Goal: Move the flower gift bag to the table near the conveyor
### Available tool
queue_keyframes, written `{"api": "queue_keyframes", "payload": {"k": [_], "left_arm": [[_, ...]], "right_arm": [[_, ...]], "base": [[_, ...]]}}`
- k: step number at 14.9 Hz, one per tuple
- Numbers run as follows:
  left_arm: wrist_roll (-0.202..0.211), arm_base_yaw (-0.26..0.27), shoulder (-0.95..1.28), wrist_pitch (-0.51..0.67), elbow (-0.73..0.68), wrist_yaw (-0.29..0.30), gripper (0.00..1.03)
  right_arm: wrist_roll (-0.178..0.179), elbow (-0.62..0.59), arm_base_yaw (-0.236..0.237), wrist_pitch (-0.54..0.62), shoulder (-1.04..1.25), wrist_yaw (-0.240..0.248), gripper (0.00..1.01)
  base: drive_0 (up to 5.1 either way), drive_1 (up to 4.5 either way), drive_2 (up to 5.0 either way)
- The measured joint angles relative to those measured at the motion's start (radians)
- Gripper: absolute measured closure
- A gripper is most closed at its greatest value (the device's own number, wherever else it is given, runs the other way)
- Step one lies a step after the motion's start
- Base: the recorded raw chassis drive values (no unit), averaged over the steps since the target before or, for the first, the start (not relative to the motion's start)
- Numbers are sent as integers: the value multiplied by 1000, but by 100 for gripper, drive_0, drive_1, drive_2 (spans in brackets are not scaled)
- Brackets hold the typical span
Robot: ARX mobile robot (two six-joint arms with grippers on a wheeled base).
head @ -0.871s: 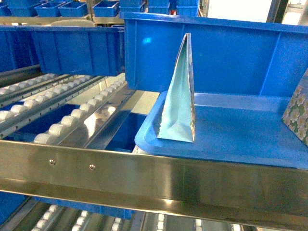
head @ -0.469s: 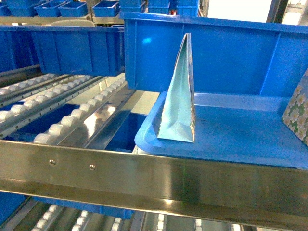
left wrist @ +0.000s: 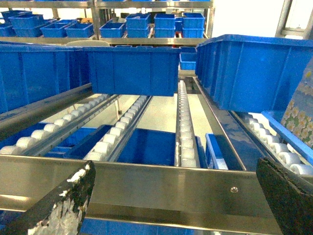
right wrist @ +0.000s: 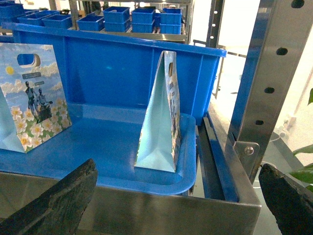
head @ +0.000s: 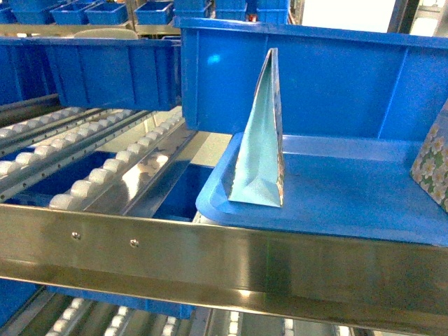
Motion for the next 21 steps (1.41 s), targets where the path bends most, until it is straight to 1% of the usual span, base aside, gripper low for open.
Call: {"api": "queue_keyframes", "payload": {"k": [11, 12, 13, 14, 15, 16, 17, 18, 19, 20, 21], "left_arm": [[0, 0, 0, 0, 0, 0, 5], [0, -14, 23, 40, 1, -21, 5], [-2, -70, 150, 159, 23, -58, 5], [-11, -109, 310, 245, 68, -73, 5], [-20, -127, 480, 305, 129, -83, 5], [-36, -139, 603, 323, 185, -89, 5], [-43, -167, 724, 350, 234, -101, 5], [-53, -170, 811, 328, 275, -84, 5], [-64, -176, 888, 324, 311, -87, 5], [-71, -185, 951, 313, 354, -95, 5], [-70, -211, 1003, 333, 389, -111, 5]], "right_arm": [[0, 0, 0, 1, 0, 0, 3], [7, 4, -24, 49, 43, -46, 3], [12, 19, -41, 112, 140, -59, 3], [11, 45, -8, 185, 239, -45, 3], [11, 89, 50, 259, 339, -19, 3], [8, 138, 93, 319, 437, 14, 3], [8, 189, 121, 373, 554, 30, 3], [10, 232, 132, 407, 671, 33, 3], [3, 271, 140, 476, 794, 55, 3], [-1, 317, 140, 511, 905, 57, 3], [-5, 370, 146, 497, 1007, 73, 3]], "base": [[0, 0, 0], [0, 0, 0], [0, 0, 0], [0, 0, 0], [0, 0, 0], [0, 0, 0], [0, 0, 0], [0, 0, 0], [0, 0, 0], [0, 0, 0], [0, 0, 0]]}}
